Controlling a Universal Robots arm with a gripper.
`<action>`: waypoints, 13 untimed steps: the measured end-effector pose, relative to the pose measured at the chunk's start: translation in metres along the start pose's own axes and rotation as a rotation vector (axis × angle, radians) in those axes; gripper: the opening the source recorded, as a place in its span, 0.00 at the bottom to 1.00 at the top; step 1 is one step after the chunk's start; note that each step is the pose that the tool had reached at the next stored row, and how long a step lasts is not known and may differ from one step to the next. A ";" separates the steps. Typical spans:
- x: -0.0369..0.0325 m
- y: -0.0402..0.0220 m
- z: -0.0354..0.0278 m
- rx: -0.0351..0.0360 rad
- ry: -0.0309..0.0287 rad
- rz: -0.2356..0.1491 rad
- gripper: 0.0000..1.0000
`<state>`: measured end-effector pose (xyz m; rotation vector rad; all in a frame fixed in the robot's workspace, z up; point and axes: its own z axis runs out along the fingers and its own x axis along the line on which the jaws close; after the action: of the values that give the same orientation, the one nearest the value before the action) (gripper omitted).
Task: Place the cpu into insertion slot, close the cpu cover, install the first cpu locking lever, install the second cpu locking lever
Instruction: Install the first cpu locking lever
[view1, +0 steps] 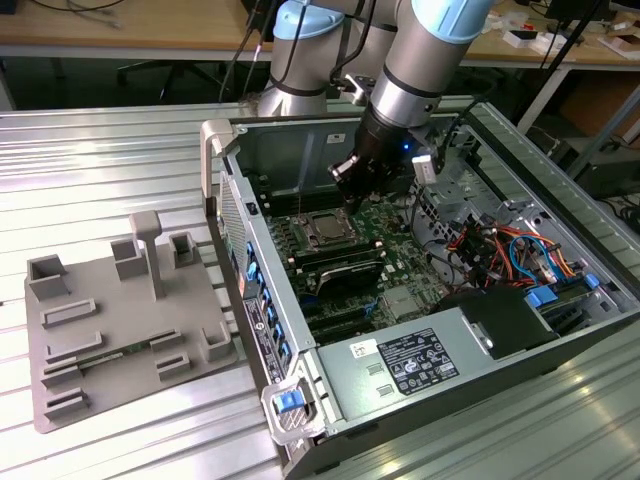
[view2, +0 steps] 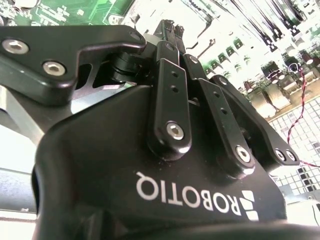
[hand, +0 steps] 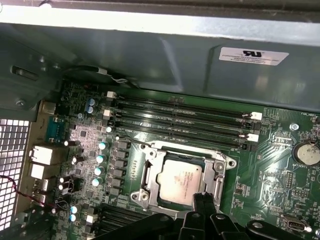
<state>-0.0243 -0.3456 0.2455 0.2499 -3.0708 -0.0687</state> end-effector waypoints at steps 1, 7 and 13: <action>0.0005 0.0001 0.0000 0.0000 0.0000 0.000 0.11; 0.0053 0.0008 0.0003 0.0001 -0.0003 0.000 0.11; 0.0100 0.0016 0.0006 0.0001 -0.0005 0.000 0.11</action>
<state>-0.0344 -0.3457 0.2455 0.2500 -3.0713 -0.0686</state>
